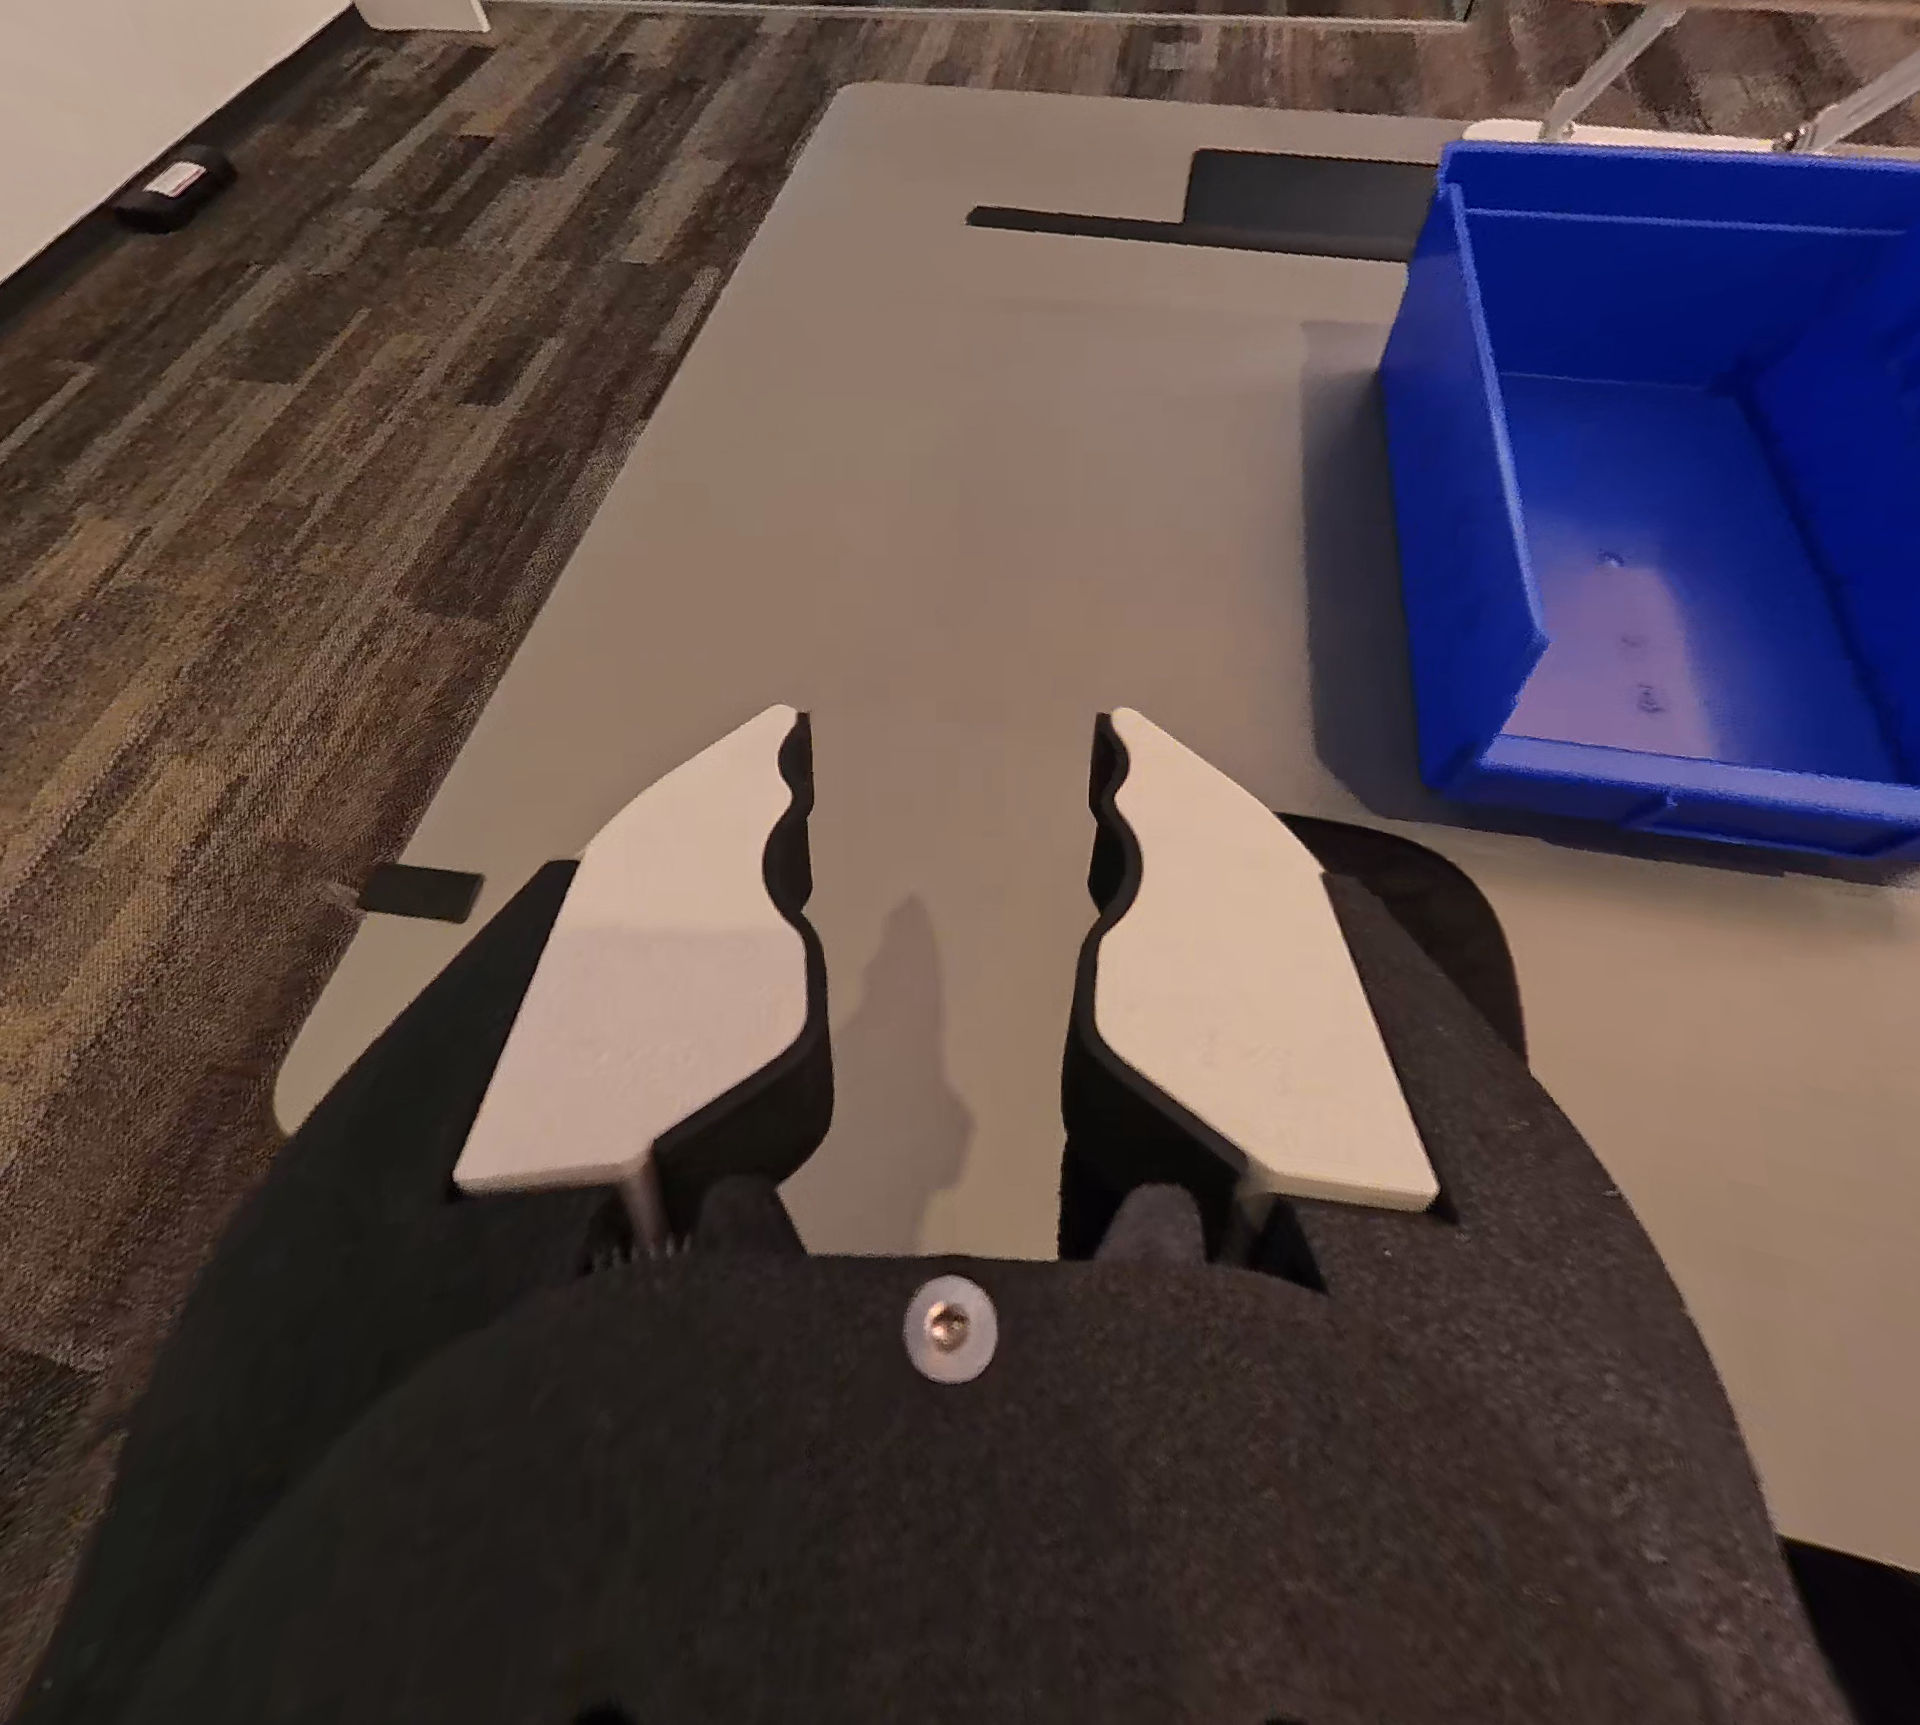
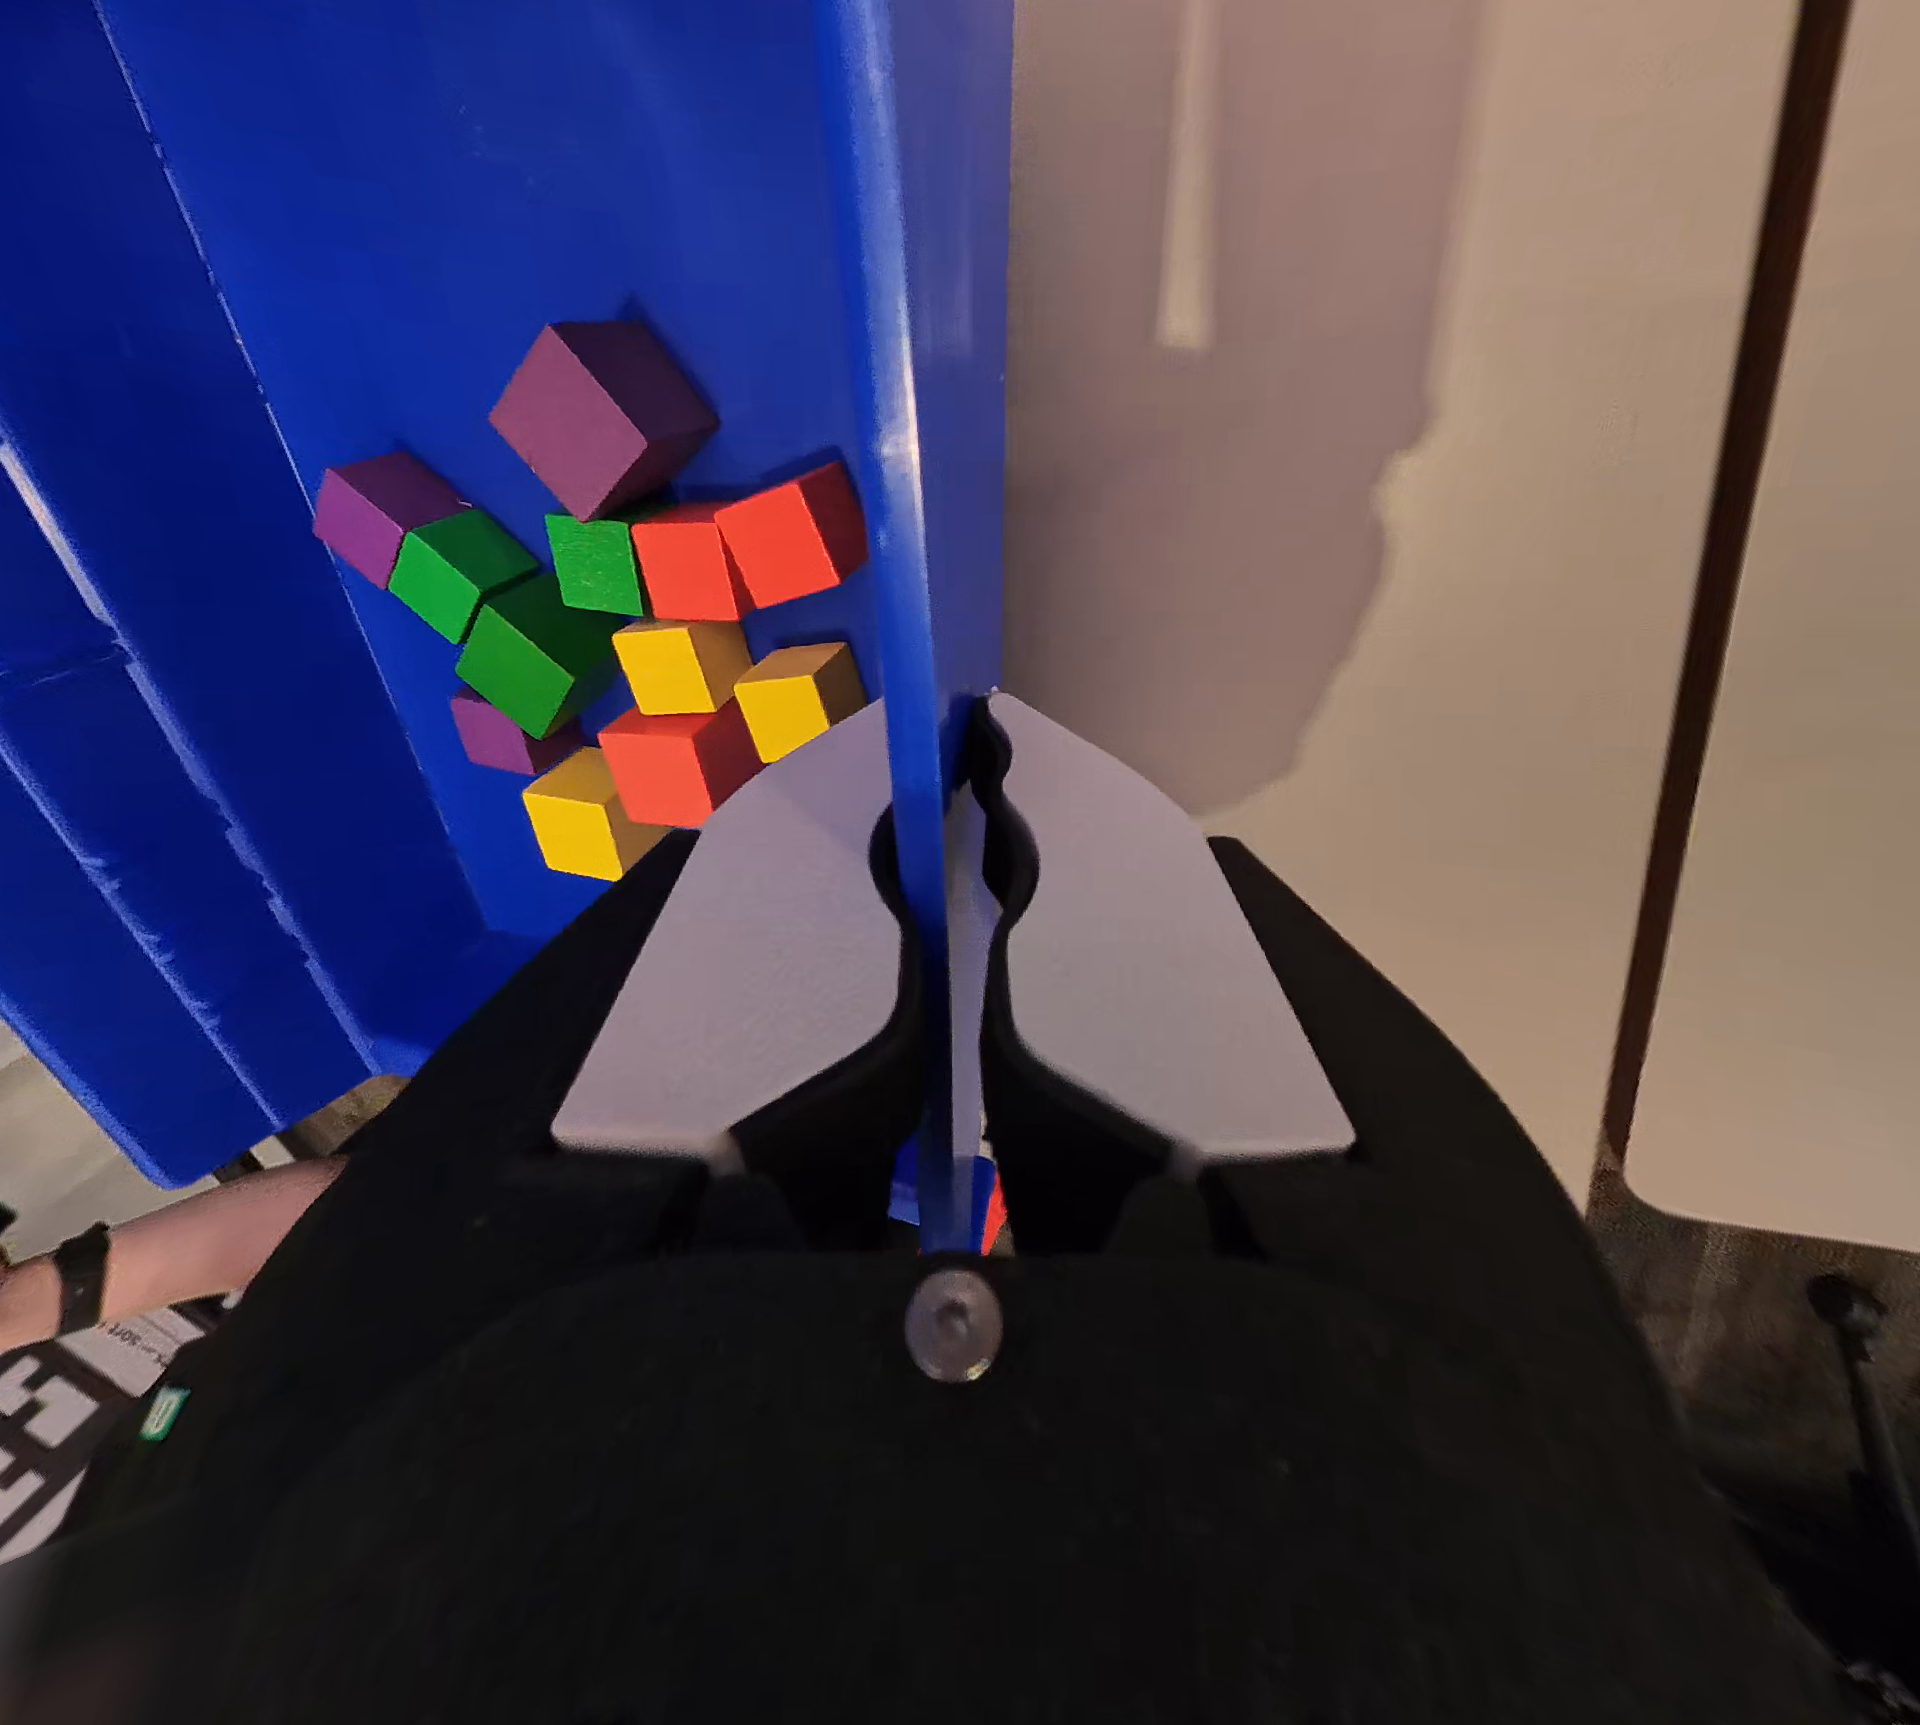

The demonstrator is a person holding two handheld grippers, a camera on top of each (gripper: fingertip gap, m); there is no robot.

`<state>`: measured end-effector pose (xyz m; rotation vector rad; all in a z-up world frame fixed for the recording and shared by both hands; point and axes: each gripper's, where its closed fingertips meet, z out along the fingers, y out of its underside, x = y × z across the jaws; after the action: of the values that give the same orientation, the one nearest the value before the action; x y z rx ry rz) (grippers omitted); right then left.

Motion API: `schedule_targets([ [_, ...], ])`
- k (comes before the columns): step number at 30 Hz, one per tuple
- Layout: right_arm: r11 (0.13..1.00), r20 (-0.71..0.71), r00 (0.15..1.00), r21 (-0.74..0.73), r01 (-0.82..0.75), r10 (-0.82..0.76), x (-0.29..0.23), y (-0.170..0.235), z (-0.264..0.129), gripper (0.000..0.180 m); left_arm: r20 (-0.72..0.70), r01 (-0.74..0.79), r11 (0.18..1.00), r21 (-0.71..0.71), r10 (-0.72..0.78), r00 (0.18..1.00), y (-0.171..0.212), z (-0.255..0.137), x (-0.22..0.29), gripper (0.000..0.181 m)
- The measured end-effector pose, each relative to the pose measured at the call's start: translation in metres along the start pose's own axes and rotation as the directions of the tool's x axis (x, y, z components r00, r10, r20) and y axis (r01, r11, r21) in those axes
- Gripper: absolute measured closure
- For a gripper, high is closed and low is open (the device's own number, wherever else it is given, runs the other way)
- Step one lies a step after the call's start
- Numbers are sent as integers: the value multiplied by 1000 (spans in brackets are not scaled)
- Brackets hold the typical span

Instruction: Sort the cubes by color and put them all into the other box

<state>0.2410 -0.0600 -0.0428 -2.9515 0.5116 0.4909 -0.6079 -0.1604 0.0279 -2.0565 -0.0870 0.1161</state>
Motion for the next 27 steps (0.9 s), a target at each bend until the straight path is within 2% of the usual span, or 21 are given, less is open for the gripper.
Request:
schedule_targets([
  [6, 995, -34, 994, -12, 100, -101, -102, -5, -36, 173, 6, 62, 998, 24, -63, 998, 10, -6, -31, 130],
  [14, 942, 17, 942, -39, 335, -334, -316, -3, -47, 173, -1, 75, 997, 7, -75, 997, 32, -15, -61, 131],
  [21, 847, 125, 845, -53, 529, -520, -525, 21, -4, 174, 94, 196, 979, 47, -200, 975, 46, -30, -125, 132],
  [27, 764, 262, 749, -62, 642, -608, -678, 63, 76, 173, 140, 232, 971, 51, -237, 961, 58, -37, -155, 133],
])
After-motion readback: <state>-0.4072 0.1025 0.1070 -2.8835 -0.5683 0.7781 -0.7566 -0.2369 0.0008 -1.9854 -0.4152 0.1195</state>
